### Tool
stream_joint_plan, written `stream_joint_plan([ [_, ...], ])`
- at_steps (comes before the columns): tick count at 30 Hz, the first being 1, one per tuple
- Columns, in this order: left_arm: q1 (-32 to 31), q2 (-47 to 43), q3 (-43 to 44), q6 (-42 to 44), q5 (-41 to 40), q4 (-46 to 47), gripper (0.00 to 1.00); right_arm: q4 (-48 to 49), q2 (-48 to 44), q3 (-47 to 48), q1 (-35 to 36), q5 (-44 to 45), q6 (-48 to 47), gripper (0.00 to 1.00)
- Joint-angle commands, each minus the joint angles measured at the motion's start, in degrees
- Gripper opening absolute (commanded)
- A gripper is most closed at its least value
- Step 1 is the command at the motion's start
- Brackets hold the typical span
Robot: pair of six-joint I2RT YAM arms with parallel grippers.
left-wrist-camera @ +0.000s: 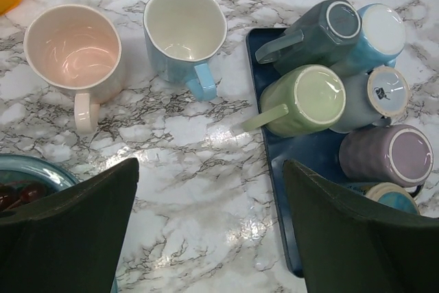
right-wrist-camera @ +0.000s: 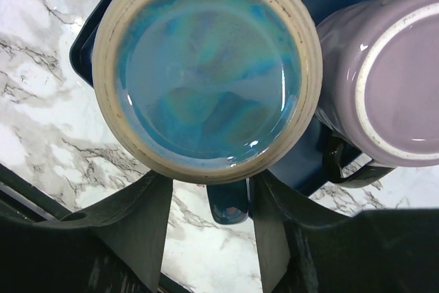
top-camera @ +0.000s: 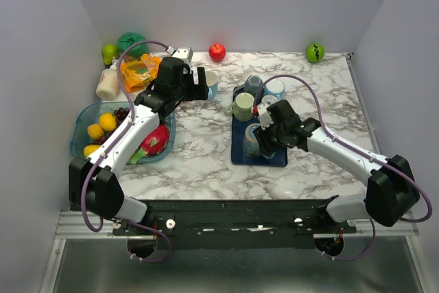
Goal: Turn the mug right side up
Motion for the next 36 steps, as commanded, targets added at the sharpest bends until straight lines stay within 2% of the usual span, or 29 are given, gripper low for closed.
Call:
stream_joint_plan([
  [1, 0.24, -2.02, -0.79, -0.34, 0.12, 0.85, 0.94, 1.95, 1.37, -0.50, 0.11, 0.88, 0.36, 0.56],
  [4, 0.24, -2.19, -0.88, -0.34, 0.12, 0.76, 0.94, 2.21, 2.95, -0.15, 0.11, 2.46, 1.24, 0.55],
  [7, 0.24, -2.28, -0.96, -0.43, 0.20, 0.76, 0.94, 2.65, 4.18, 0.11, 0.19, 2.90, 2.03, 0.40],
  [8, 0.24, -2.37, -0.96, -0.52, 0.20, 0.67, 0.94, 2.57, 4.44, 0.29, 0.11, 2.91, 2.21, 0.30],
  [10, 0.24, -2.72, -0.96, -0.34, 0.12, 0.67, 0.94, 2.57, 4.97, 0.73, 0.11, 3.60, 2.91, 0.18],
  [11, 0.24, -2.81, -0.96, -0.34, 0.12, 0.67, 0.94, 2.57, 4.97, 0.73, 0.11, 3.78, 3.00, 0.07],
  [13, 0.24, -3.16, -1.05, -0.17, 0.03, 0.58, 0.94, 2.74, 4.62, 0.91, 0.11, 4.57, 3.35, 0.01],
  [23, 0.33, -5.53, -1.05, -0.60, 0.99, 0.50, 0.94, 9.23, -3.19, -2.08, 0.11, 8.62, 5.64, 0.01],
  [36, 0.33, -11.76, -5.97, -2.80, 14.52, 5.85, 0.94, 10.56, -17.61, 2.75, 0.20, 8.18, 10.64, 0.01],
])
